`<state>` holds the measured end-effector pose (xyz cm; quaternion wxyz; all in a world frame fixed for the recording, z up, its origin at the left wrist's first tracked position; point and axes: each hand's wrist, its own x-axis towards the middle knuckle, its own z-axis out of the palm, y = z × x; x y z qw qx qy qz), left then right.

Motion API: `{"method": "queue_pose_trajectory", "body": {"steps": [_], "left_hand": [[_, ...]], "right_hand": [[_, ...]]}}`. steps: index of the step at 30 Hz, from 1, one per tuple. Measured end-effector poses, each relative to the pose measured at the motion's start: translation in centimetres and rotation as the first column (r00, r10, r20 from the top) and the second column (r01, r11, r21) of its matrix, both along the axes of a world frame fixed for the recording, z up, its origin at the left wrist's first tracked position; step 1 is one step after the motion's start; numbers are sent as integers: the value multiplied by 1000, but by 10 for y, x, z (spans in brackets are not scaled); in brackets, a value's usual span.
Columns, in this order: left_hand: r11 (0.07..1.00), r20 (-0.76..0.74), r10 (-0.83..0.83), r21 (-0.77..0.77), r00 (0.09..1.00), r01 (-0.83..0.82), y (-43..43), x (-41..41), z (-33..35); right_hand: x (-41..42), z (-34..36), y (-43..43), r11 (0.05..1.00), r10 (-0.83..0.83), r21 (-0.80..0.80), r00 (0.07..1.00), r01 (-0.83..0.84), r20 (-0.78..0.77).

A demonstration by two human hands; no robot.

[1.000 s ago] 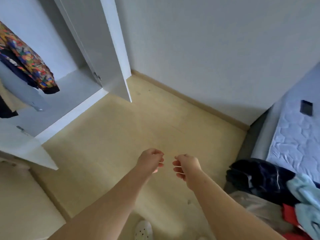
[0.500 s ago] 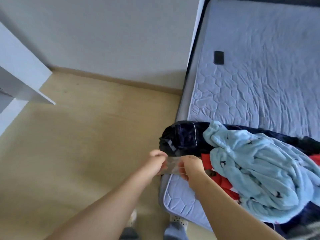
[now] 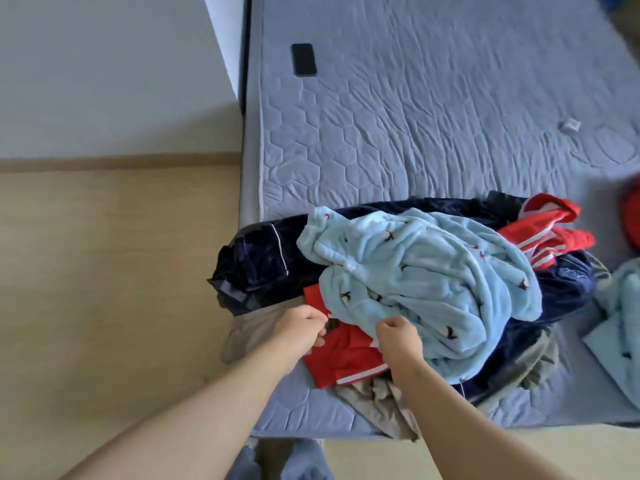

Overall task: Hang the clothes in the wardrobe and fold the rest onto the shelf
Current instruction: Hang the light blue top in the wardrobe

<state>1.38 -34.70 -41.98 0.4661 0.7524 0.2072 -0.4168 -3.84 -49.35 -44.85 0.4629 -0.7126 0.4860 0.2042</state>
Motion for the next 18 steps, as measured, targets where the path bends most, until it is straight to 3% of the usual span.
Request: {"method": "queue_pose_trajectory", "body": {"steps": [4, 7, 9, 10, 12, 14, 16, 18], "left_hand": [[997, -21, -72, -4, 997, 72, -27, 3, -19], [996, -37, -82, 12, 996, 83, -35, 5, -35], [997, -51, -71, 22, 996, 73, -37, 5, -44], [998, -60, -63, 25, 996, 65, -37, 5, -49], [998, -73, -48, 31, 996, 50, -34, 5, -56], [998, -78, -40, 50, 996, 44, -30, 6, -62], [997, -79, -23, 68, 997, 29, -24, 8, -66], [997, -87, -1, 74, 996, 7, -18, 8, -65]], "right_hand": [[4, -10, -36, 963, 197, -185, 980, -196, -18], [6, -17, -60, 765, 403, -481, 901, -428, -160], [9, -23, -73, 640, 471, -545, 837, -542, -279], [11, -28, -79, 625, 476, -519, 812, -583, -339], [13, -33, -89, 656, 445, -439, 784, -614, -432], [16, -40, -93, 686, 427, -418, 795, -595, -431], [20, -45, -92, 761, 375, -453, 884, -465, -279], [23, -43, -82, 899, 219, -376, 974, -225, -57]]}}
